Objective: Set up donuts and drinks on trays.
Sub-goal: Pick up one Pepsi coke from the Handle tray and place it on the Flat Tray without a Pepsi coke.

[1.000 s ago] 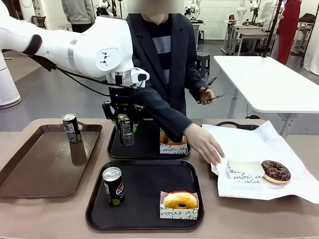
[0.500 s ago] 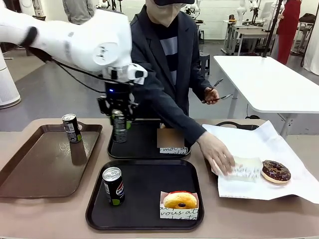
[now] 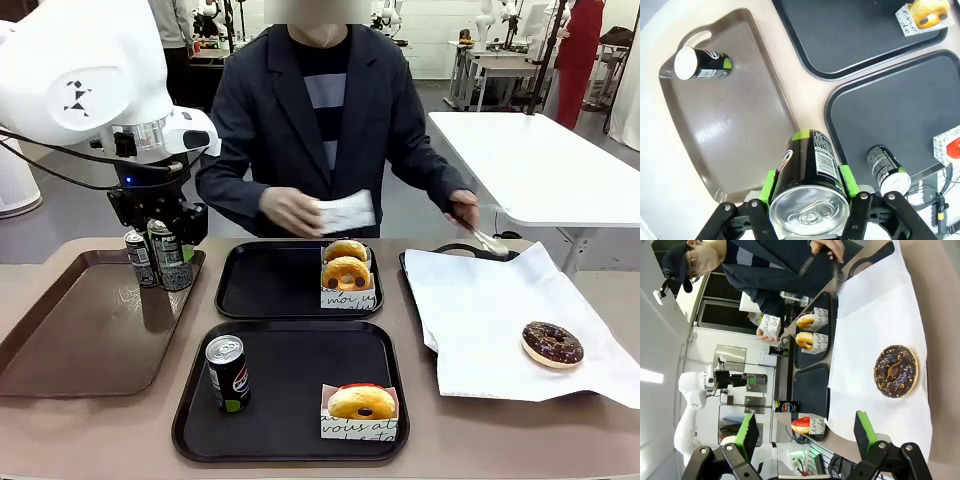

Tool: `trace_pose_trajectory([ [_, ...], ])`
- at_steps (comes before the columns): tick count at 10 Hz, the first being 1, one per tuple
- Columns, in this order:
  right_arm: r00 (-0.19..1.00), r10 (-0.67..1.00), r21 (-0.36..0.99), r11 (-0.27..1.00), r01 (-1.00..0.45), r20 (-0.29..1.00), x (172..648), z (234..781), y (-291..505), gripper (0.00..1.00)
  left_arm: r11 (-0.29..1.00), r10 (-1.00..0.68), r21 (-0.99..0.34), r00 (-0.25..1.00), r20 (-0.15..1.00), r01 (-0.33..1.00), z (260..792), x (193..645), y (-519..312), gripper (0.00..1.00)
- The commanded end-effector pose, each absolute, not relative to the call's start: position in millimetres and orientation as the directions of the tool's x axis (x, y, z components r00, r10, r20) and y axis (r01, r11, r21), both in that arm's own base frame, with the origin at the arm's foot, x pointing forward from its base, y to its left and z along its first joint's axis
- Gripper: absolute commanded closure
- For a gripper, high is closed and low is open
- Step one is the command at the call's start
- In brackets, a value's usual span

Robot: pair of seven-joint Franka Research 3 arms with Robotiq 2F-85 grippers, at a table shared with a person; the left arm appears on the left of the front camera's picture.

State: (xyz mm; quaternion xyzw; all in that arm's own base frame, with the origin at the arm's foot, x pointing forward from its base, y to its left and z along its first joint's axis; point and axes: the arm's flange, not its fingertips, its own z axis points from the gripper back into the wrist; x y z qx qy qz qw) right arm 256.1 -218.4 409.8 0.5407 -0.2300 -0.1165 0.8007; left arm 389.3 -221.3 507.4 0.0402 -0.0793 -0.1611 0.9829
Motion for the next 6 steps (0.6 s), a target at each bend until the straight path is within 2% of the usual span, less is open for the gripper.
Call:
trace_pose_trajectory([
  [1,0.857,-0.444,0.924,0.372,-0.091,0.263,258.8,409.8,-218.8,0.0,0.942,-0.335,0.084,0.929,0.157,0.325,499.5,400.8,-226.7,0.41],
  [6,0.857,-0.444,0.924,0.372,-0.091,0.263,258.8,409.8,-218.8,0.0,0.947,-0.318,0.085,0.937,0.144,0.309,495.5,406.0,-232.6,0.41],
])
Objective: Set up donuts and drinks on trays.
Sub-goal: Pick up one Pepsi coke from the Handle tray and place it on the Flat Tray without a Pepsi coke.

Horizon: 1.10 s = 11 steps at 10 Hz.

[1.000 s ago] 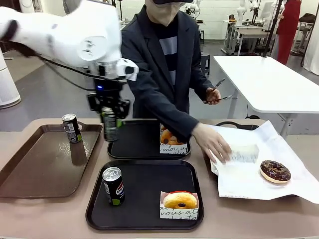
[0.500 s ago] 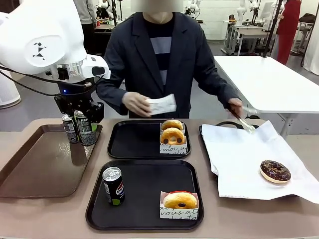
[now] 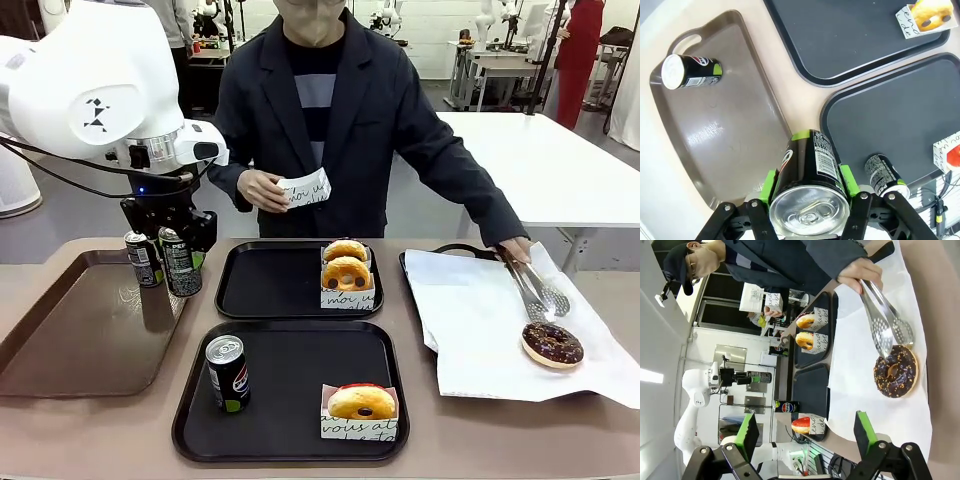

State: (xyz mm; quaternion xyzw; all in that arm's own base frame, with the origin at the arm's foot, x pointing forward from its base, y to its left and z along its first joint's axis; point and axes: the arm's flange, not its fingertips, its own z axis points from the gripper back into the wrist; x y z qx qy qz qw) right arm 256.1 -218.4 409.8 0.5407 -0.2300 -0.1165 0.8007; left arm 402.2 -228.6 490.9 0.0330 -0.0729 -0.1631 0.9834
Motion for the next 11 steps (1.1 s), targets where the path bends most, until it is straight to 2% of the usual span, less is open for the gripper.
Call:
trace_pose_trajectory([
  [1,0.857,-0.444,0.924,0.372,-0.091,0.263,259,410,-219,0.0,0.946,-0.323,0.086,0.936,0.139,0.313,494,407,-235,0.41],
  [3,0.857,-0.444,0.924,0.372,-0.091,0.263,259,410,-219,0.0,0.94,-0.336,0.107,0.933,0.132,0.324,488,426,-261,0.41],
  [5,0.857,-0.444,0.924,0.372,-0.091,0.263,259,410,-219,0.0,0.938,-0.333,0.13,0.938,0.094,0.32,477,465,-298,0.41],
  [7,0.857,-0.444,0.924,0.372,-0.091,0.263,259,410,-219,0.0,0.95,-0.312,0.04,0.948,0.056,0.31,467,500,-317,0.41],
  [11,0.857,-0.444,0.924,0.372,-0.091,0.263,259,410,-219,0.0,0.972,-0.227,-0.038,0.971,0.075,0.23,445,542,-329,0.41],
])
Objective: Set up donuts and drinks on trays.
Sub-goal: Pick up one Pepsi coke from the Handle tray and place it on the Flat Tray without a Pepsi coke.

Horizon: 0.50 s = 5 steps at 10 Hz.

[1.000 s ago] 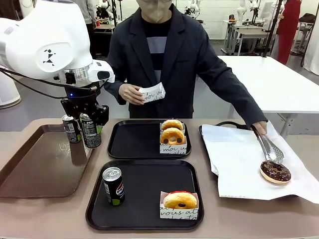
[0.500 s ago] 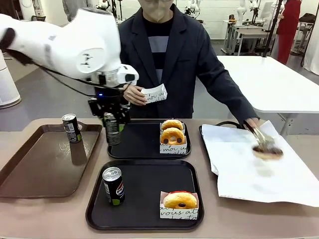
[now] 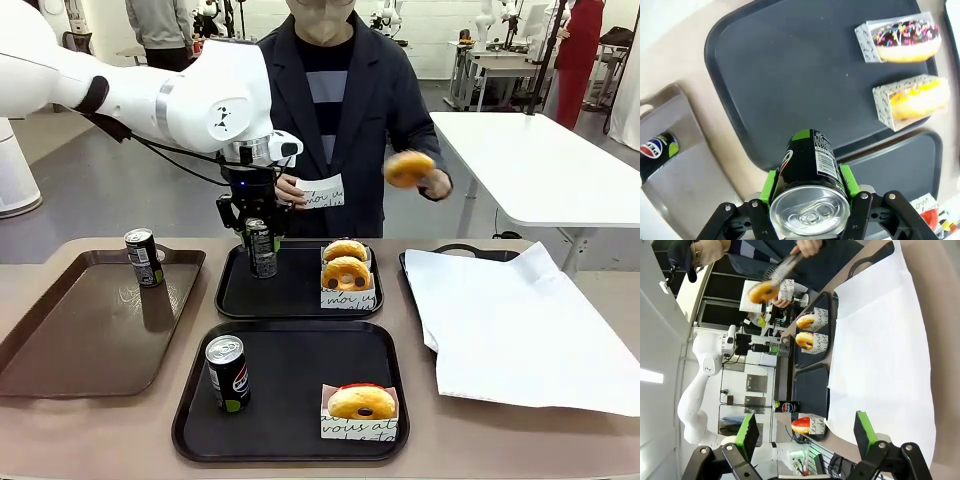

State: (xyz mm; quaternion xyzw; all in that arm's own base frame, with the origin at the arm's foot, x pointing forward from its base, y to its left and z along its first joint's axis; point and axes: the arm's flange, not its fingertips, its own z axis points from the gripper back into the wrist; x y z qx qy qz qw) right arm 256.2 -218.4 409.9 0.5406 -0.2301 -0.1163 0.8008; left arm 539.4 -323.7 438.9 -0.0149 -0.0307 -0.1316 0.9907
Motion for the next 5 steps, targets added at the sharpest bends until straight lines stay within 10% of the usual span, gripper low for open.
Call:
trace_pose_trajectory([
  [1,0.857,-0.444,0.924,0.372,-0.091,0.263,259,410,-219,0.0,0.97,-0.228,-0.061,0.97,0.088,0.233,437,544,-329,0.41],
  [5,0.857,-0.444,0.924,0.372,-0.091,0.263,259,410,-219,0.0,0.964,-0.241,-0.095,0.966,0.09,0.249,416,544,-324,0.41],
])
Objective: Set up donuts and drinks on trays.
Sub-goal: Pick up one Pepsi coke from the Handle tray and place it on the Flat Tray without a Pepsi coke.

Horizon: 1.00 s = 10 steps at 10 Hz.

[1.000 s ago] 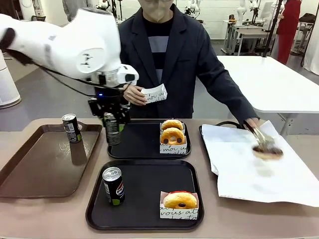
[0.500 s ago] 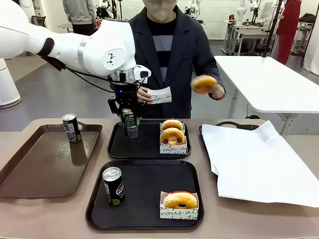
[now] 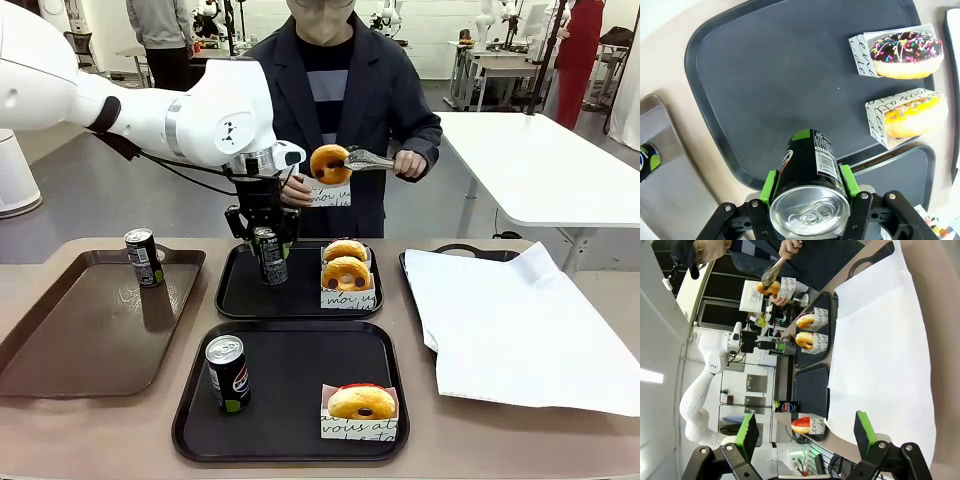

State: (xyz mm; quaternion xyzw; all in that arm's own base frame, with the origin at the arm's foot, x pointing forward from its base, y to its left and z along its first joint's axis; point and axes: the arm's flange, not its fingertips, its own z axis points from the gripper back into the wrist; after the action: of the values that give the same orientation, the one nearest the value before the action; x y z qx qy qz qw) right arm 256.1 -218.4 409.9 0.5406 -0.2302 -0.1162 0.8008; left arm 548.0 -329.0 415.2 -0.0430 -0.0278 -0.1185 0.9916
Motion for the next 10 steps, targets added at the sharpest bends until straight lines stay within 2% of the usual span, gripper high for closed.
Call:
trace_pose_trajectory([
  [1,0.857,-0.444,0.924,0.372,-0.091,0.263,259,410,-219,0.0,0.962,-0.245,-0.106,0.966,0.081,0.253,410,543,-323,0.41],
  [4,0.857,-0.444,0.924,0.372,-0.091,0.263,259,410,-219,0.0,0.963,-0.255,-0.091,0.967,0.016,0.255,401,533,-313,0.41],
  [5,0.857,-0.444,0.924,0.372,-0.091,0.263,259,410,-219,0.0,0.949,-0.289,-0.121,0.957,0.03,0.29,418,515,-302,0.41],
  [7,0.857,-0.444,0.924,0.372,-0.091,0.263,259,410,-219,0.0,0.937,-0.336,-0.079,0.939,0.075,0.341,453,469,-267,0.41],
  [10,0.857,-0.444,0.924,0.372,-0.091,0.263,259,410,-219,0.0,0.942,-0.325,-0.056,0.943,0.076,0.33,454,451,-238,0.41],
])
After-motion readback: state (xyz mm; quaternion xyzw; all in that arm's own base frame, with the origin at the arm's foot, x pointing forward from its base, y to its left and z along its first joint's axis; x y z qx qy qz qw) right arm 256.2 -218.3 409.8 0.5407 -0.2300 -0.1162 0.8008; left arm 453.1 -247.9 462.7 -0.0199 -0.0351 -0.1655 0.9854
